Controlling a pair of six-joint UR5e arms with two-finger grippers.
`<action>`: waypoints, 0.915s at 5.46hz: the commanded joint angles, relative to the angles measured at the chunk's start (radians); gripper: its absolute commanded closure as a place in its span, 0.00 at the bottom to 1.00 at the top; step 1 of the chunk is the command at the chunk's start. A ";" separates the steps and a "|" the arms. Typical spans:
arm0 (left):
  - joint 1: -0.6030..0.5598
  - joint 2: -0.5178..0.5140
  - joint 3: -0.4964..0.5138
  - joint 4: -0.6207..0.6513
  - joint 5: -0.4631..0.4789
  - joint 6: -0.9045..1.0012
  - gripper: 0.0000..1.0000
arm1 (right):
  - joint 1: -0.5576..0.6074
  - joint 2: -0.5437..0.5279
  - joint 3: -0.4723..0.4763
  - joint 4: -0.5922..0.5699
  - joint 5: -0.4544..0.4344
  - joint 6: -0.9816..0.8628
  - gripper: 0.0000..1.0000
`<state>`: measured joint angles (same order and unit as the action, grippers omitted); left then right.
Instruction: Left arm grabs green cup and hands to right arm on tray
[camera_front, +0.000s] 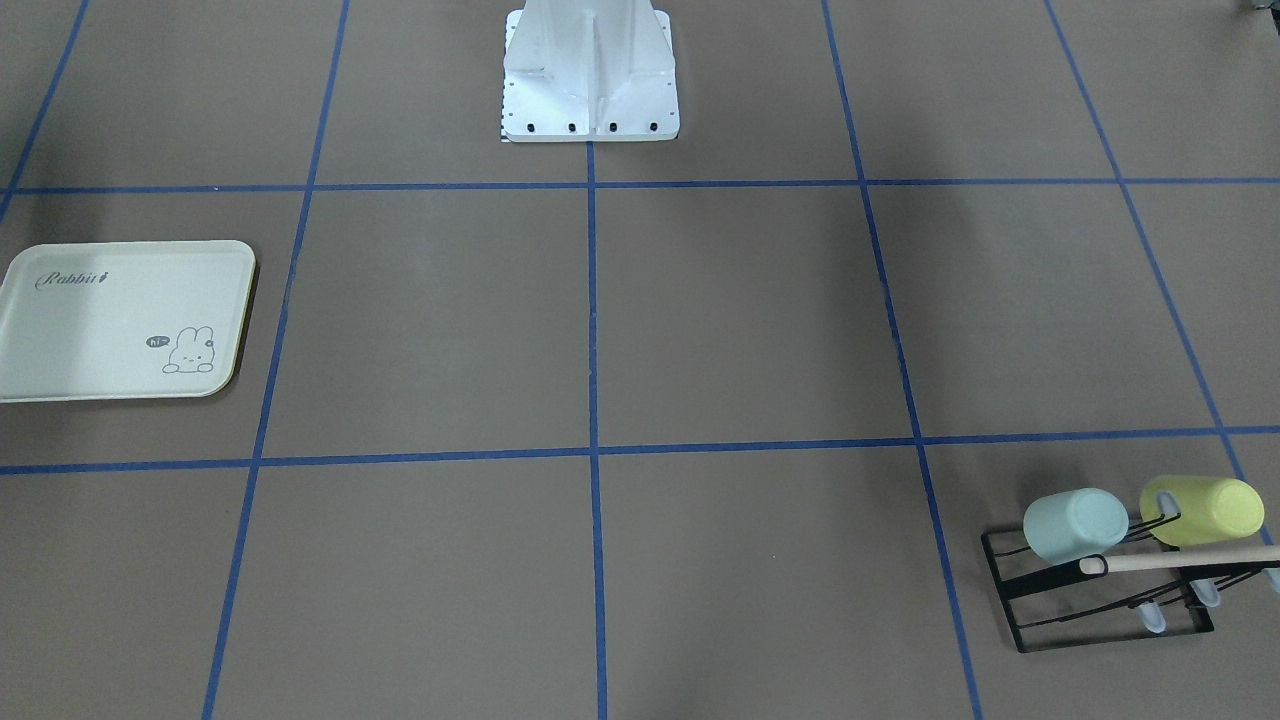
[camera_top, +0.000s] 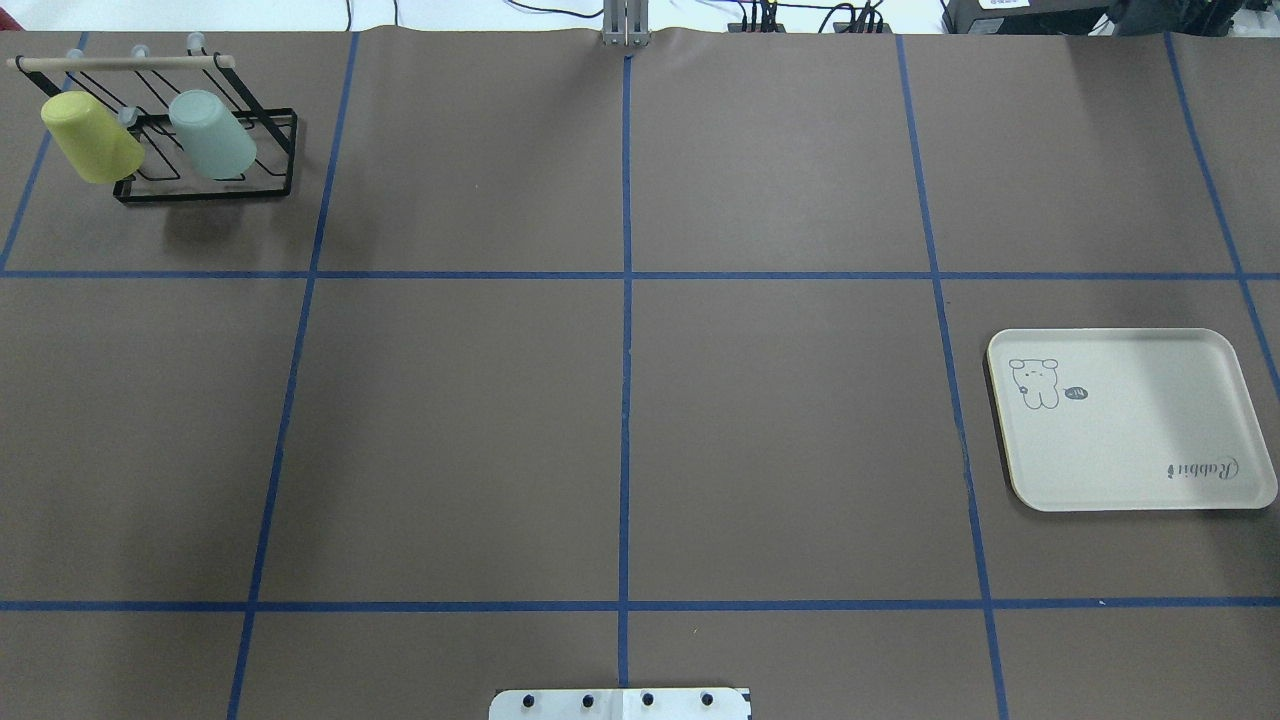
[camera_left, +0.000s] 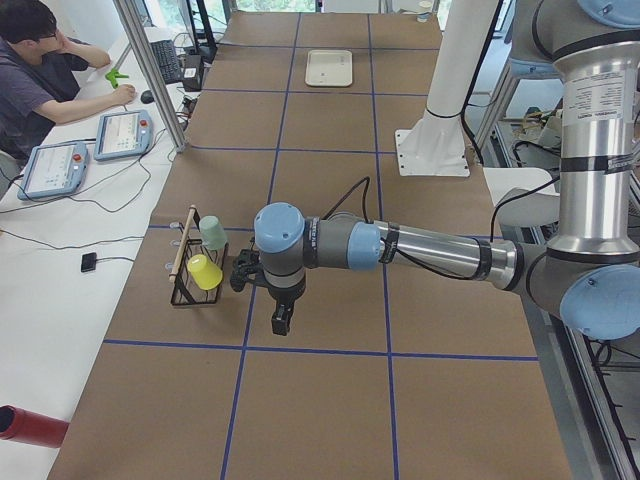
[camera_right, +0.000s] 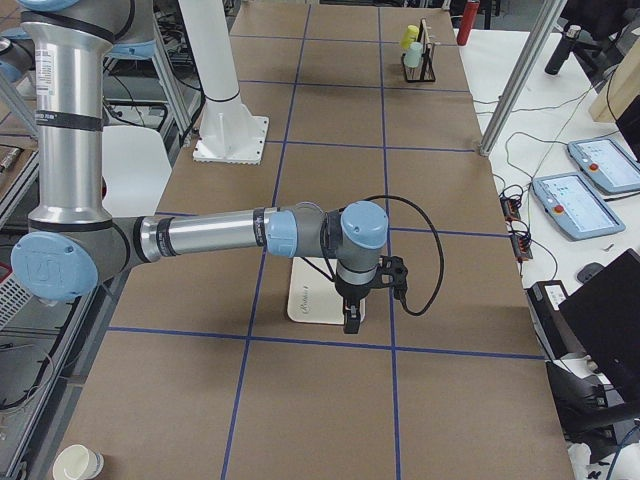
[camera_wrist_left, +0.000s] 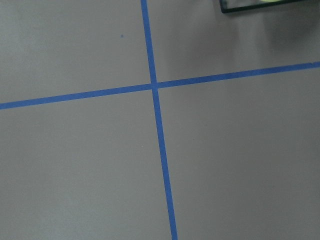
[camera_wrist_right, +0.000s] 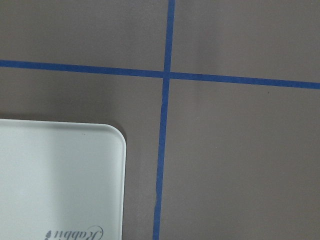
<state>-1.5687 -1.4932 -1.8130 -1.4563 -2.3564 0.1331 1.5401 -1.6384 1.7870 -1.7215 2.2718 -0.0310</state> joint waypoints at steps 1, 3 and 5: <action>0.001 0.007 0.003 -0.001 0.006 0.008 0.00 | 0.000 -0.003 0.009 0.035 0.005 0.002 0.00; 0.002 -0.010 -0.005 -0.013 0.060 0.000 0.00 | 0.000 -0.001 0.025 0.036 0.012 0.005 0.00; 0.001 -0.033 -0.034 -0.042 0.069 0.002 0.00 | 0.000 -0.005 0.029 0.036 0.092 0.008 0.00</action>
<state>-1.5673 -1.5108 -1.8422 -1.4790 -2.2912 0.1343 1.5401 -1.6427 1.8145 -1.6860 2.3388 -0.0253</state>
